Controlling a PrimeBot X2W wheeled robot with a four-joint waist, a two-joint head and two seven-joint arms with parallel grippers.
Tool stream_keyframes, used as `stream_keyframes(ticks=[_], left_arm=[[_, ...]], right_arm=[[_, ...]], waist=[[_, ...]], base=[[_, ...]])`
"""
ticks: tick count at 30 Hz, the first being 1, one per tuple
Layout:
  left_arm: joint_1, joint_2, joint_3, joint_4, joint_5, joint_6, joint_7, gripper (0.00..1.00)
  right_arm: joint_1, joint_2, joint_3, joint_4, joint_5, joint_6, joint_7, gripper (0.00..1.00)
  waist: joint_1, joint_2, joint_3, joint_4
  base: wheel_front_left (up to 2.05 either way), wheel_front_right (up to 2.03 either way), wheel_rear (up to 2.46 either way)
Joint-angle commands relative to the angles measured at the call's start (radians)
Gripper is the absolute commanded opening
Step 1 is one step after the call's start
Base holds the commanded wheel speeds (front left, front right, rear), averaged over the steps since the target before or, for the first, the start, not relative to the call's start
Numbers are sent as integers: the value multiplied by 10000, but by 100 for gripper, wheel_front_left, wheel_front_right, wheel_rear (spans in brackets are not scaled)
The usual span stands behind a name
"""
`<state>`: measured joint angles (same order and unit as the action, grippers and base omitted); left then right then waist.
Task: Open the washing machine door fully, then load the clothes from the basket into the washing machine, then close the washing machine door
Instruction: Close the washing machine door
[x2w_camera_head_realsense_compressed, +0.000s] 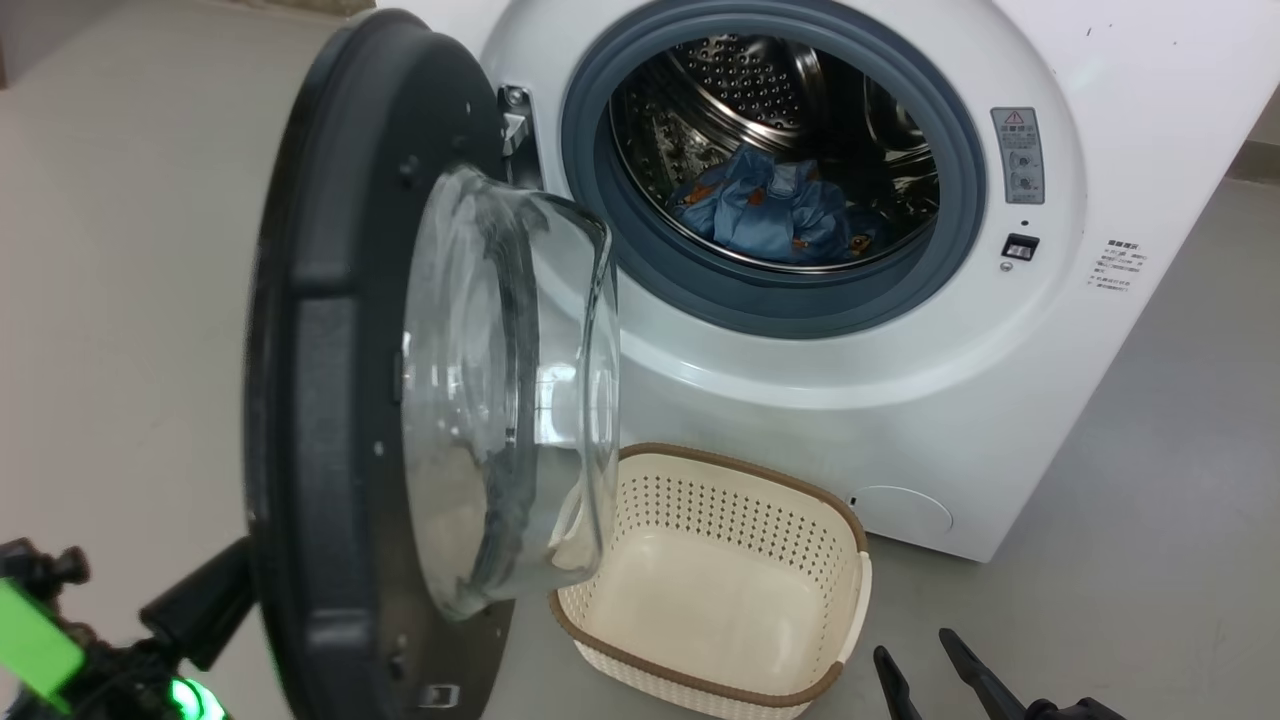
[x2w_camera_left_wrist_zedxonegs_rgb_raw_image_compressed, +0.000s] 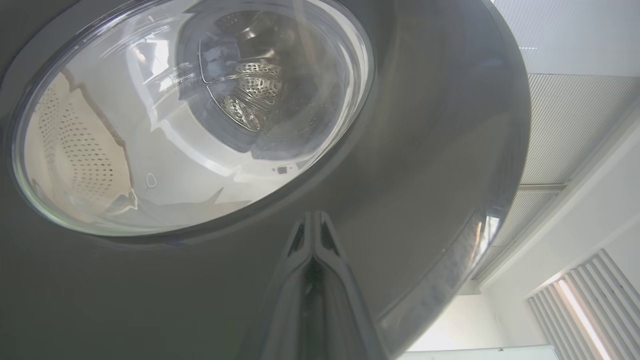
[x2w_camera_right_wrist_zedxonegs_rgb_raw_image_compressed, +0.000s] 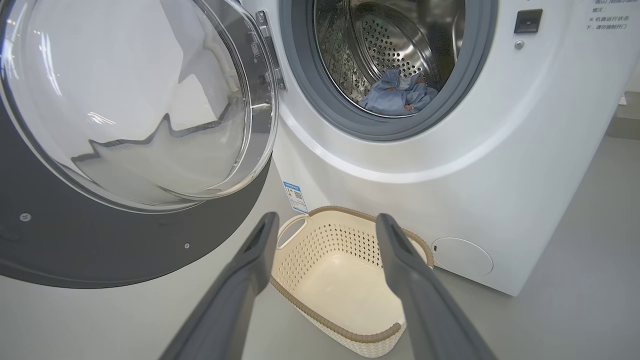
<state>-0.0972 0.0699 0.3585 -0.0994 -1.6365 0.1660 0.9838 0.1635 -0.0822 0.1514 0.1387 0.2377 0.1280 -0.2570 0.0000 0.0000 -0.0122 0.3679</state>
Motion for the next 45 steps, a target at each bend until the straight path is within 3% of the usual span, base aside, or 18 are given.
stream_keyframes(ticks=[1,7,16,33,45], left_arm=[[-159,70,73,-514,-26,-29,64,0],[77,-160,-973,-1107,-178,-180,-535,0],[-74,-193,-2776,-935,-741,-837,-2127,0],[-2066,-196,-4883,1491,-1375,-2287,-4167,0],[-3278,-196,-5513,2737,-1517,-2716,-4998,0]], right_arm=[[-192,-23,221,-273,-87,27,-48,100],[-209,-6,229,-262,-106,27,-48,100],[-270,-57,207,-242,-93,27,-48,100],[-393,-88,253,-203,-117,27,-48,100],[-441,-89,309,-193,-89,27,-48,100]], waist=[[0,0,-2,-24],[0,0,12,-101],[0,0,10,-503],[0,0,136,-1886],[0,0,198,-2634]], base=[[0,0,0],[0,0,0],[0,0,0],[0,0,0],[0,0,0]])
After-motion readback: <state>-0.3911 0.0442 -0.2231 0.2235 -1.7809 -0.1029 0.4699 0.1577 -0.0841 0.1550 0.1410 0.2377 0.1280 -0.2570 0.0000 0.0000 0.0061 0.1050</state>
